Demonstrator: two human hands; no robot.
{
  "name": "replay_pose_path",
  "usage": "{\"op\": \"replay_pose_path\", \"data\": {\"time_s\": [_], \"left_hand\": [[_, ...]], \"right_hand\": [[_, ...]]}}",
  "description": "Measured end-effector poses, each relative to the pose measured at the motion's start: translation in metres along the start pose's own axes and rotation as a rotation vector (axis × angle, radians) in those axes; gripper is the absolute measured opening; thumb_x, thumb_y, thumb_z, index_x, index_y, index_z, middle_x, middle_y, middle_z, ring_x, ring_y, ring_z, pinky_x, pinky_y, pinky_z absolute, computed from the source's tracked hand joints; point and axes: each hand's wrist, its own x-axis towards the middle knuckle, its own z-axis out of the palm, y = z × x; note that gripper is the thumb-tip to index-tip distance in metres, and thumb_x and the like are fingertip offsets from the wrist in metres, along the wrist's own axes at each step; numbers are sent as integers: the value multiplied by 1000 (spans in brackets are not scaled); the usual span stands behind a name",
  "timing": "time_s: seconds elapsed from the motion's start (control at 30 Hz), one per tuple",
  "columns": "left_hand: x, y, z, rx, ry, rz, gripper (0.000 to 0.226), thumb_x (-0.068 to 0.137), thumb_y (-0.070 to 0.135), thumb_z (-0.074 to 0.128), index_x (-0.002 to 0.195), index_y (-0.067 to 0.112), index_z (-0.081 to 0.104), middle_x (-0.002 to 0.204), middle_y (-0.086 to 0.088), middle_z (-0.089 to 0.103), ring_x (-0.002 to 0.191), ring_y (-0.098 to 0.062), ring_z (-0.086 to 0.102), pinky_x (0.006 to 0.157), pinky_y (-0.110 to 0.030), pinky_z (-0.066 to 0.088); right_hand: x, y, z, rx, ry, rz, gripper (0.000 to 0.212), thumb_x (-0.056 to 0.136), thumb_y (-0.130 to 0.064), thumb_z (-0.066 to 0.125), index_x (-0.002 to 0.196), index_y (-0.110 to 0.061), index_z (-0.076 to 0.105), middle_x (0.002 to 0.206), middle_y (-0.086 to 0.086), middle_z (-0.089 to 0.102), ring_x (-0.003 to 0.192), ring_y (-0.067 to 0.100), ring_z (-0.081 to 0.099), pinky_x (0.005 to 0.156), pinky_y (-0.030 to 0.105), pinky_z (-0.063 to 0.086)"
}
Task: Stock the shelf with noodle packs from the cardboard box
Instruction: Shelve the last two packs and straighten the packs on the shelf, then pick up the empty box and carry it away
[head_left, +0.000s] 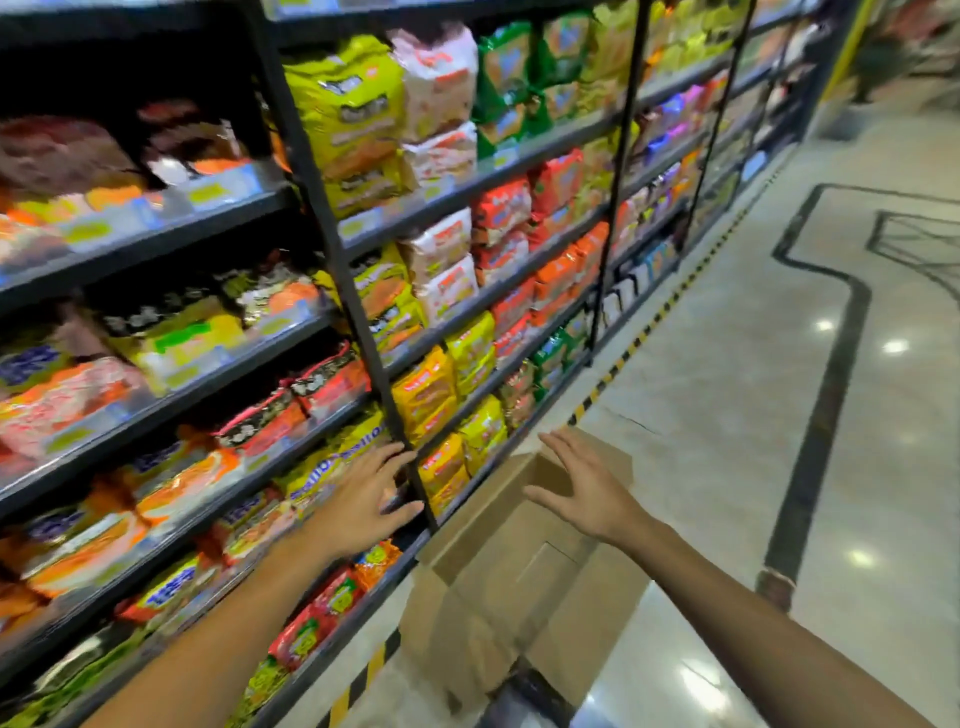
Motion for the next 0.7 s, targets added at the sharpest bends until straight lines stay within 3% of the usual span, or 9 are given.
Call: {"op": "replay_pose_path", "data": {"time_s": [0.17, 0.33, 0.47, 0.53, 0.7], "left_hand": [[78, -58, 47, -23, -147, 93, 96, 77, 89, 25, 152, 30, 31, 160, 4, 25, 147, -20, 22, 118, -38, 23], [141, -122, 95, -78, -272, 135, 80, 89, 67, 50, 154, 26, 28, 162, 0, 20, 148, -23, 18, 117, -37, 21], [179, -168, 145, -55, -386, 175, 84, 85, 67, 48, 152, 20, 34, 159, -6, 27, 146, -28, 24, 118, -43, 22], [194, -189, 177, -66, -429, 206, 91, 82, 76, 42, 151, 17, 36, 157, -6, 30, 145, -28, 26, 118, -44, 27], [215, -235, 263, -86, -548, 94, 89, 79, 69, 46, 154, 26, 27, 161, 3, 22, 149, -19, 16, 116, -28, 14]], "right_hand": [[23, 35, 38, 1, 44, 220, 86, 86, -67, 59, 155, -29, 26, 161, -1, 26, 147, 21, 24, 119, 33, 22], [41, 61, 105, 40, 106, 467, 91, 82, -73, 56, 155, -25, 29, 159, 2, 32, 146, 20, 27, 117, 28, 20], [42, 81, 161, 116, 133, 639, 85, 84, -60, 64, 152, -21, 32, 152, -4, 37, 137, 13, 34, 111, 20, 22], [38, 98, 191, 95, 135, 710, 87, 84, -61, 65, 153, -20, 31, 155, 1, 35, 141, 18, 33, 113, 23, 21], [36, 152, 270, 116, 121, 878, 91, 84, -63, 65, 154, -18, 30, 158, 6, 33, 143, 23, 33, 113, 25, 21]]}}
